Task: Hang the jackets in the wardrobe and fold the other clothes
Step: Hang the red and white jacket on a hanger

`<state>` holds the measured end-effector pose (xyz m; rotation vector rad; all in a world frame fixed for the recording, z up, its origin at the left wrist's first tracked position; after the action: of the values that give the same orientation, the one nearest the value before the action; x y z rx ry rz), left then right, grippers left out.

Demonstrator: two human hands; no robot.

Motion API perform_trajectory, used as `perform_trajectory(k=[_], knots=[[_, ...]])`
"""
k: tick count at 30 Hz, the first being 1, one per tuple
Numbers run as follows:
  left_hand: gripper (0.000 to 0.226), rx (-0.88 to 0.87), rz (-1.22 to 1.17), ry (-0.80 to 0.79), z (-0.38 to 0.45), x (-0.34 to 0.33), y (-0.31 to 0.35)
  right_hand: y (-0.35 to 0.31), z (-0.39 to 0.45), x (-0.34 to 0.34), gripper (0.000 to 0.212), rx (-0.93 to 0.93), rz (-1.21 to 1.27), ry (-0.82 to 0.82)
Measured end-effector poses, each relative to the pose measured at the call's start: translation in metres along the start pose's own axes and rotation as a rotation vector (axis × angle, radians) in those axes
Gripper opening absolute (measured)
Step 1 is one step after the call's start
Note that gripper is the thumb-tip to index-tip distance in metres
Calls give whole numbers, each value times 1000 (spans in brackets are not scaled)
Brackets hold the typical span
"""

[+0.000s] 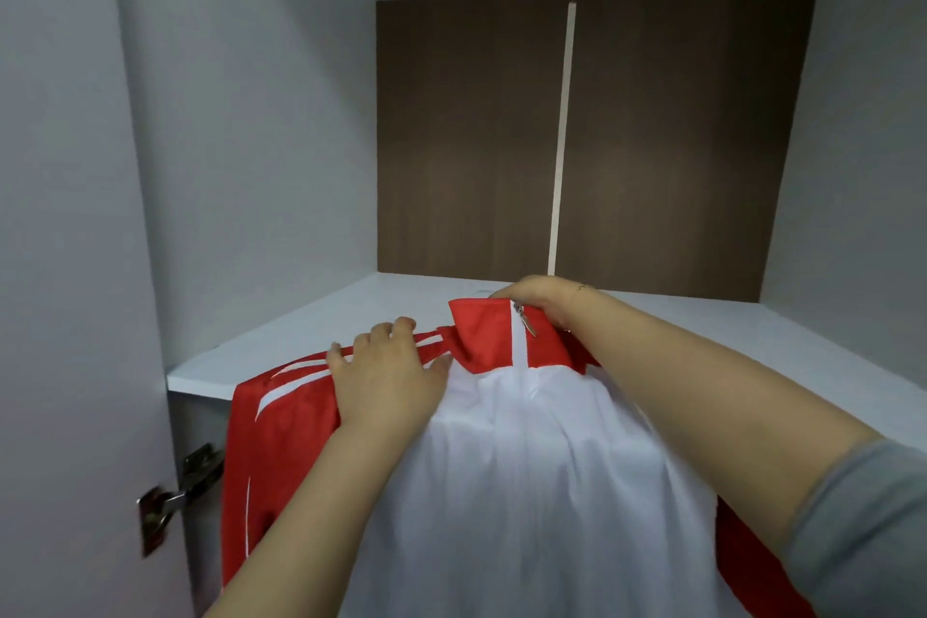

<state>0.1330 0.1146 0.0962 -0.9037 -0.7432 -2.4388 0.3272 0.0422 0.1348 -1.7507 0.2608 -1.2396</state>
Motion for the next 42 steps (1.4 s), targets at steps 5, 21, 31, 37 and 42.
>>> perform_trajectory(k=[5,21,31,37,42], knots=[[35,-71,-106,74,8,8,-12,-13,-14,10,30,161,166,200],[19,-524,-731,-178,-97,60,-47,12,-290,11,47,684,425,333],[33,-272,-895,-267,-244,43,-102,113,-408,-33,54,237,844,717],[60,318,-972,-797,-382,-29,-152,157,-460,-45,56,248,861,742],[30,238,-945,-838,-421,-41,-130,191,-483,-48,59,207,700,787]])
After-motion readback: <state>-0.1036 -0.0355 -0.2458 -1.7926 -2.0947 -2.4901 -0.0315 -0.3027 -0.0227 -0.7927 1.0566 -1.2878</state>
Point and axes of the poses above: each hand's wrist, its own z-axis towards the middle knuckle, its own x-axis out of the back of the hand, y = z × x, the point moved 6 cm from there along z, towards the middle knuckle, and after that the axes turned 7 degrees about y, right-handed, at the moved point
